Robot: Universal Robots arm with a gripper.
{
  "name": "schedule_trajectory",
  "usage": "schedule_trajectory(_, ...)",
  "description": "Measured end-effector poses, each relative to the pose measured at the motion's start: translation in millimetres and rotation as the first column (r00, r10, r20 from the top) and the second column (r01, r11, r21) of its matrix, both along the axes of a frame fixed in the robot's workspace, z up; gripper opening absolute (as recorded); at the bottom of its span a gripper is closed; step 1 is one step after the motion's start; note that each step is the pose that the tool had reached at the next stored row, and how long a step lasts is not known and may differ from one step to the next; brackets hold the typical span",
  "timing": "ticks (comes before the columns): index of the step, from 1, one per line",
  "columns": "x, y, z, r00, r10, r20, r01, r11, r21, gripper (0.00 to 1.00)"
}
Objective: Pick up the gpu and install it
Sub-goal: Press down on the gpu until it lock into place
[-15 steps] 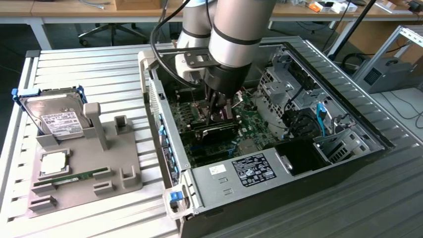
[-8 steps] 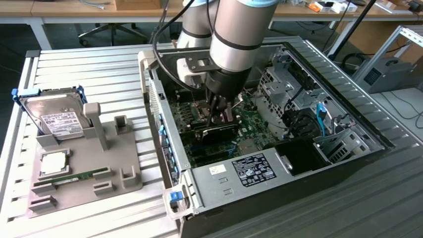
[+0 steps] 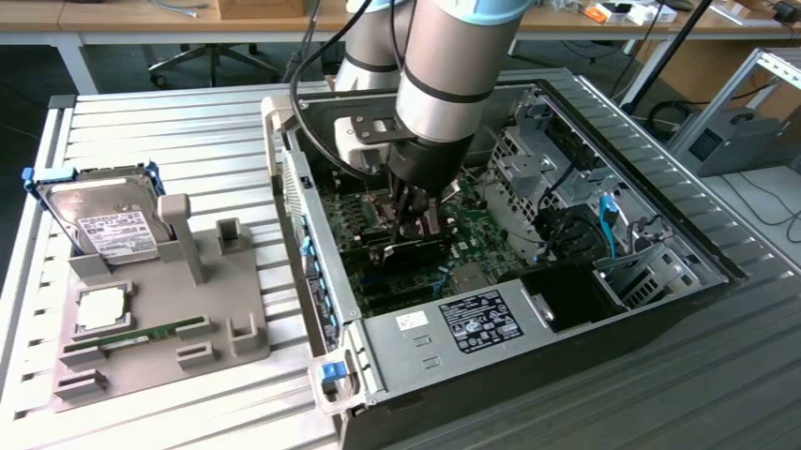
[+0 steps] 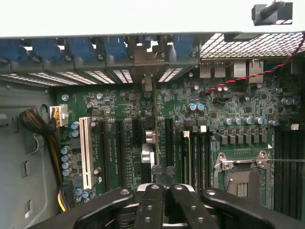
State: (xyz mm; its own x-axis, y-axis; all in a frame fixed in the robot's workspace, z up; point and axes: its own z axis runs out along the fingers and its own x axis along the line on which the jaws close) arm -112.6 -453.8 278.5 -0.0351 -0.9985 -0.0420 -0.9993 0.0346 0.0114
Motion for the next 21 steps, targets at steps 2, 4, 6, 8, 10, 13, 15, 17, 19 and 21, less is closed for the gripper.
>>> schedule_trajectory(2,-0.2,0.0,-0.1,1.0000,0.000,0.0001,0.000,1.0000,0.0001,0.11)
schedule_trajectory(4,-1.9,0.0,-0.2,1.0000,0.000,0.0004,0.000,1.0000,0.0003,0.11)
schedule_trajectory(6,-2.5,0.1,-0.2,1.0000,0.000,0.0006,0.000,1.0000,0.0003,0.11)
schedule_trajectory(8,-2.7,0.0,-1.7,1.0000,0.000,0.0004,0.000,1.0000,-0.0002,0.11)
schedule_trajectory(10,-2.7,0.0,-1.7,1.0000,0.000,0.0004,0.000,1.0000,-0.0001,0.11)
schedule_trajectory(13,-2.7,0.0,-2.0,1.0000,0.000,0.0005,0.000,1.0000,0.0002,0.11)
schedule_trajectory(15,-2.7,0.0,-2.9,1.0000,0.000,0.0006,0.000,1.0000,0.0002,0.11)
schedule_trajectory(17,-2.7,0.0,-2.9,1.0000,0.000,0.0004,0.000,1.0000,0.0001,0.11)
schedule_trajectory(19,-2.7,0.0,-3.0,1.0000,0.000,0.0005,0.000,1.0000,0.0001,0.11)
schedule_trajectory(21,-3.4,0.0,-3.4,1.0000,0.000,0.0006,0.000,1.0000,0.0001,0.11)
